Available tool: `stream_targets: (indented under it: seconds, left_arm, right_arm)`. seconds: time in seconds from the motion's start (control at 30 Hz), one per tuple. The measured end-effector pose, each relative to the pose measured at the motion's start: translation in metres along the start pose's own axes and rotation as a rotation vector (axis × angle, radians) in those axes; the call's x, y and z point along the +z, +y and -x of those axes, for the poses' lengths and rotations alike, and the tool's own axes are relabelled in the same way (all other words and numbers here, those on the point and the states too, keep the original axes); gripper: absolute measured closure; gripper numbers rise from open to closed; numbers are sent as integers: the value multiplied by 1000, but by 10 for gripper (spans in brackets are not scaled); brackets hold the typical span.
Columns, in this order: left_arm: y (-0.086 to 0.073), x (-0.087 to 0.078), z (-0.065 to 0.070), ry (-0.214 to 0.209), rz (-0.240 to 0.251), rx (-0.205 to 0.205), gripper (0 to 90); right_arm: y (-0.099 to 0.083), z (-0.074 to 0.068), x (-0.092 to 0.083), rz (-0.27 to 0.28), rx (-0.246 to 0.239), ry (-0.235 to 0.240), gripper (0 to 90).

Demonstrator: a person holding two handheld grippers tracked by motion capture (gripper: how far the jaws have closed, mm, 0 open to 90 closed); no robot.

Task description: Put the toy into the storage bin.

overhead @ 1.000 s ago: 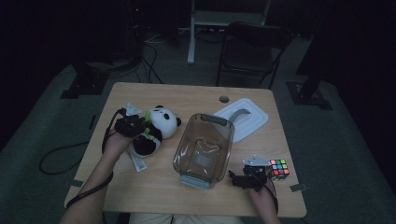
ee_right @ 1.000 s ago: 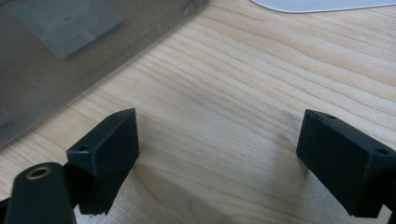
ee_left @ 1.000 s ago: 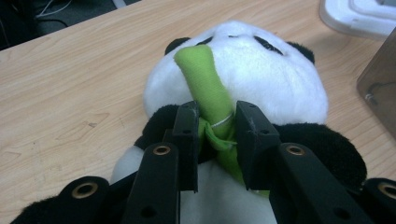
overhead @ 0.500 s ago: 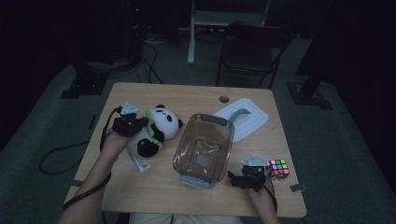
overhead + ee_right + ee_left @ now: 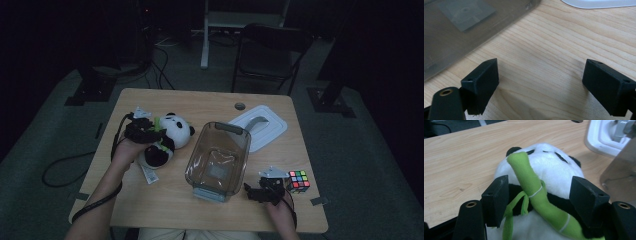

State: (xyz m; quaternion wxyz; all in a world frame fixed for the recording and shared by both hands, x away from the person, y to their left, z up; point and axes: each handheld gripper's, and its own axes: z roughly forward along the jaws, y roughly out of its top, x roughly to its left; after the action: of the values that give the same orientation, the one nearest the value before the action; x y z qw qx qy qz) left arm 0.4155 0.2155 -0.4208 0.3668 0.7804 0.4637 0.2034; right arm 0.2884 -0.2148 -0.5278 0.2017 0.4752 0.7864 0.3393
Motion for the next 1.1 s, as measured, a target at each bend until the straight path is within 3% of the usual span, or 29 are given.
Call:
stream_targets:
  seconds: [0.1,0.17,0.2,0.27,0.43,0.5,0.57,0.67,0.83,1.0,1.1]
  left_arm:
    - [-1,2,-1,21,9,-22,363]
    - [-3,2,-3,24,14,-22,484]
    - [-4,3,-4,35,5,-17,499]
    - [-7,5,-3,63,-18,17,488]
    - [-7,10,2,71,-46,79,457]
    - [-6,13,4,87,-62,110,508]
    - [-6,14,7,115,-63,112,612]
    - [-5,13,9,138,-54,123,691]
    - [-4,5,5,123,-5,60,732]
    - [-2,-10,-2,20,71,-45,739]
    - [1,-21,-2,-16,116,-74,740]
  right_arm:
    - [0,0,0,1,1,0,134]
    - [0,0,0,1,1,0,134]
    - [0,0,0,1,1,0,134]
    - [0,0,0,0,2,-1,134]
    - [0,0,0,-1,2,-2,134]
    - [0,0,0,0,3,-3,134]
    - [1,0,1,0,3,-3,134]
    - [0,-1,0,0,3,-3,136]
    - [0,0,0,1,3,10,136]
    - [5,-1,-6,38,10,38,136]
    - [7,-4,-7,51,1,51,136]
